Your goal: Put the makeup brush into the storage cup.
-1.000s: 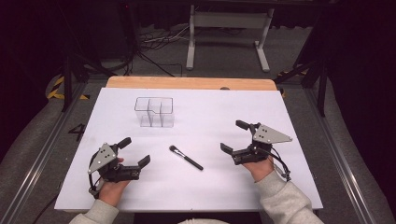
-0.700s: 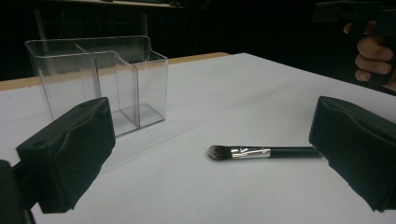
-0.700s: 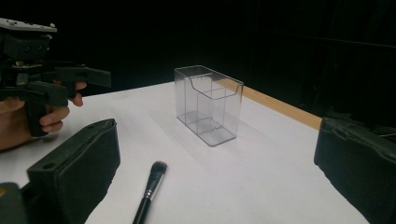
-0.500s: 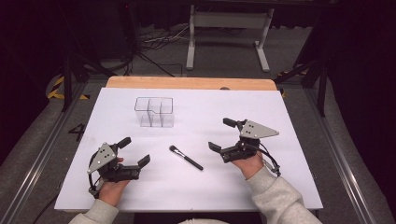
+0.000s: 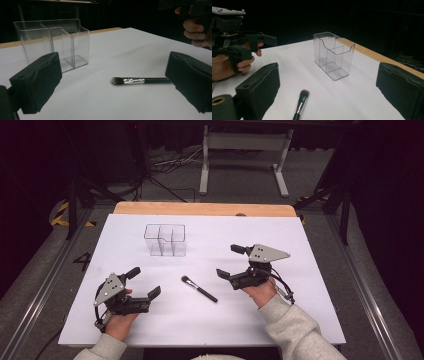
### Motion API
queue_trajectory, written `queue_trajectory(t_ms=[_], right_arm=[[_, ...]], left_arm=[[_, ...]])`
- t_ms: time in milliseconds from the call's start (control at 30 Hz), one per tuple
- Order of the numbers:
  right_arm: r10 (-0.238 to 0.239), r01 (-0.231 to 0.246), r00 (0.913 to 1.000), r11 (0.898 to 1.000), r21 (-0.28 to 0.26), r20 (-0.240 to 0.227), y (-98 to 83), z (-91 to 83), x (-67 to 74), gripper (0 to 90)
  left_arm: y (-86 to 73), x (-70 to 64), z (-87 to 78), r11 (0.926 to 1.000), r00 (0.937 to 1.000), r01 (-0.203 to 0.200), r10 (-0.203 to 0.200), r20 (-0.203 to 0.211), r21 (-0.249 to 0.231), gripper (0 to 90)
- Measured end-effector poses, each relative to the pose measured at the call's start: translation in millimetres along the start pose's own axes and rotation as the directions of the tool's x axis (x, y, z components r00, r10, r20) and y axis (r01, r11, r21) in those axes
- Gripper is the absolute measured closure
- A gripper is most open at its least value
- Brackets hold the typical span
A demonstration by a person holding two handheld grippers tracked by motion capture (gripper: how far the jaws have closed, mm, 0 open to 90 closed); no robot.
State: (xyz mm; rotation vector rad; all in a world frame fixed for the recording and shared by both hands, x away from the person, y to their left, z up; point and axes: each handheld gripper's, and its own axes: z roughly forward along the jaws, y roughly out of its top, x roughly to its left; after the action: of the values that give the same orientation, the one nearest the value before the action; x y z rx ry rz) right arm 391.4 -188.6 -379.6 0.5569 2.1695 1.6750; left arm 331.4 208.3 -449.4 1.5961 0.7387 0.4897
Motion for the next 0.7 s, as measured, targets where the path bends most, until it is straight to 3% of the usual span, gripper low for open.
queue_trajectory(t_ms=[100,267,400,433,467,600,633,700], right_arm=[[0.016,-0.015,0.9999,0.999,0.045,-0.007,3.7,3.6,-0.5,3.5],[-0.030,0.029,0.9995,0.994,0.103,0.004,11.1,7.3,1.1,3.7],[-0.059,0.059,0.9983,0.982,0.180,-0.004,19.1,12.1,1.7,4.0],[-0.068,0.072,0.9974,0.968,0.239,-0.023,22.2,15.7,1.3,5.0],[-0.068,0.072,0.9974,0.968,0.239,-0.023,22.2,15.7,1.3,5.0],[-0.085,0.104,0.9942,0.921,0.376,-0.065,28.1,23.9,-0.1,5.8],[-0.085,0.104,0.9942,0.921,0.376,-0.065,28.1,23.9,-0.1,5.8],[-0.086,0.111,0.9933,0.898,0.426,-0.078,31.2,26.9,-1.4,5.9]], left_arm=[[-0.1,-0.7,0.2,1.0000,1.0000,-0.001,0.001,0.003,0.002,1.6],[-0.3,-1.7,0.2,1.0000,1.0000,-0.004,0.004,0.007,0.005,2.2],[-0.4,-1.4,0.4,1.0000,1.0000,-0.003,0.003,0.007,0.006,2.3],[-0.7,-1.4,0.5,0.9999,1.0000,-0.005,0.005,0.007,0.010,2.3],[-0.7,-1.4,0.5,0.9999,1.0000,-0.005,0.005,0.007,0.010,2.2],[-0.8,-1.8,0.8,0.9999,1.0000,-0.003,0.003,0.008,0.014,2.2],[-0.8,-1.8,0.8,0.9999,1.0000,-0.003,0.003,0.008,0.014,2.2],[-0.8,-1.9,1.1,0.9999,1.0000,-0.002,0.002,0.008,0.014,2.2]])
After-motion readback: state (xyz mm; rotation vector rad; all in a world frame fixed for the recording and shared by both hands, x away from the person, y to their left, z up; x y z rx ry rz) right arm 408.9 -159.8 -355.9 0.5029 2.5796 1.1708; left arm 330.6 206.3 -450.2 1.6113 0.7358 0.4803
